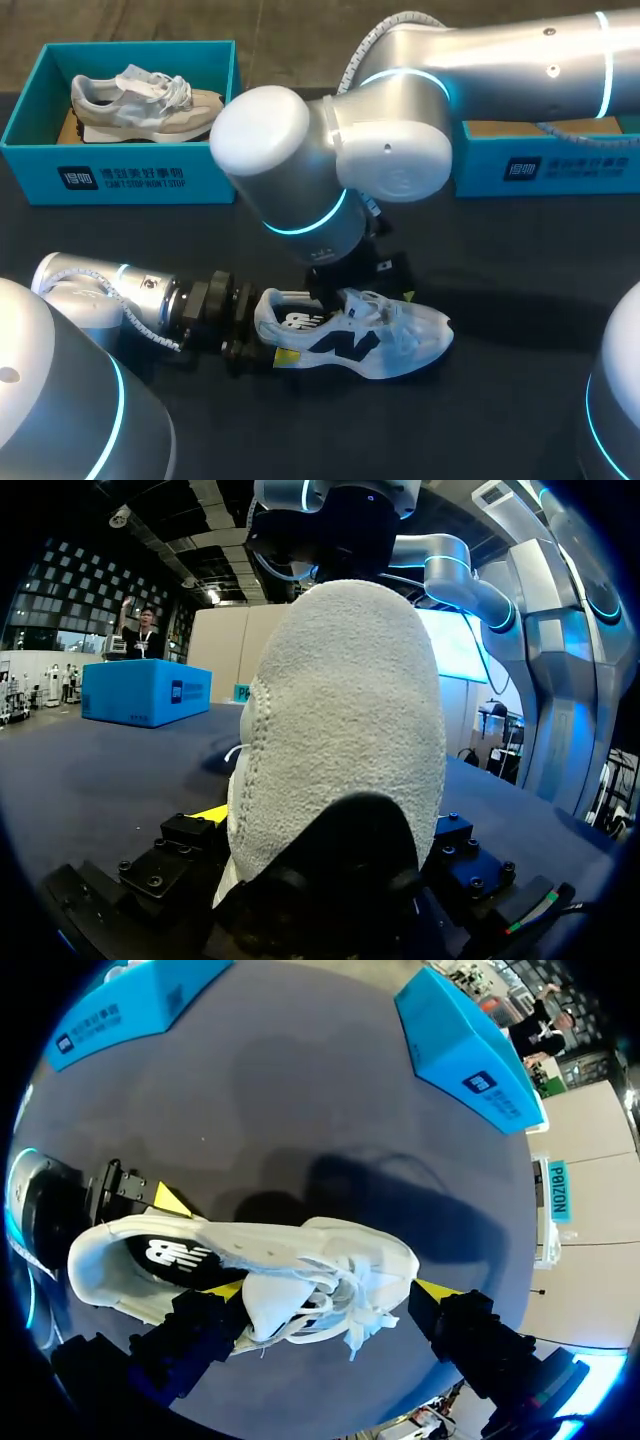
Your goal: Take the shoe out of the shoebox, open the shoe tongue, remove and reinsert the insole, then place the shoe into the shoebox
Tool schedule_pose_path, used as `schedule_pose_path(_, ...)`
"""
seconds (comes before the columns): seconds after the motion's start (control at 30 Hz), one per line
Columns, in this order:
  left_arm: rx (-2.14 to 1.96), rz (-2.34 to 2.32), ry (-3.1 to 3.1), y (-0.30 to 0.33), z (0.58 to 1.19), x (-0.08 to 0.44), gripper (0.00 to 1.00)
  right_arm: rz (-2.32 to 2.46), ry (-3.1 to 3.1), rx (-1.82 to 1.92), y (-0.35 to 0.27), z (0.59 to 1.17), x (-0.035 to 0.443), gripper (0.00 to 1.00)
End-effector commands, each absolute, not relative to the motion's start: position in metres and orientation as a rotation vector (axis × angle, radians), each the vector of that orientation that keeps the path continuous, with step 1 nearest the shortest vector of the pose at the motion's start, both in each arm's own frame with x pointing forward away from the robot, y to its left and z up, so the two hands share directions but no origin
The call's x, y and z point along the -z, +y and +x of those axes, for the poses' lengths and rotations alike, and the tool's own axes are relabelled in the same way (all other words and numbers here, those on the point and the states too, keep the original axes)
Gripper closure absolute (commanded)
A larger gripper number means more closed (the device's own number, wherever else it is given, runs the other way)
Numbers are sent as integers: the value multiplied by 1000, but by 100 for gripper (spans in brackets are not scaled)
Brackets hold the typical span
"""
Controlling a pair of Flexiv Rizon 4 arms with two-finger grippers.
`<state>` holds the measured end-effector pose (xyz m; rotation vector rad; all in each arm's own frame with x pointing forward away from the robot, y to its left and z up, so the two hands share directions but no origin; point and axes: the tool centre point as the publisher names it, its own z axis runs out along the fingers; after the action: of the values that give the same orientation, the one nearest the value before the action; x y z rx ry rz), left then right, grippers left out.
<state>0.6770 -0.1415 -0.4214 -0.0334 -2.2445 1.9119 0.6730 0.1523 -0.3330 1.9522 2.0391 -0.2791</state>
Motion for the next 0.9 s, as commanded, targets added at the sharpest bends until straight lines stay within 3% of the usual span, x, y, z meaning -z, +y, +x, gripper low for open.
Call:
schedule_pose_path(0.03,-1909,-31,-2247,-141,677,422,100,2271,1680,162,144,670,331,0)
schedule_pose_path(0.73,-1909,-31,-2247,-141,677,422,100,2288,1746,197,169,652,341,0)
schedule_pose_path(0.77,-1909,-31,-2247,-141,677,422,100,2289,1745,199,169,651,340,2)
schedule_pose_path(0.8,-1909,-31,-2247,-141,677,422,100,2290,1744,201,169,651,340,10)
schedule_pose_path(0.9,-1909,-31,-2247,-141,677,422,100,2292,1744,205,168,650,338,48)
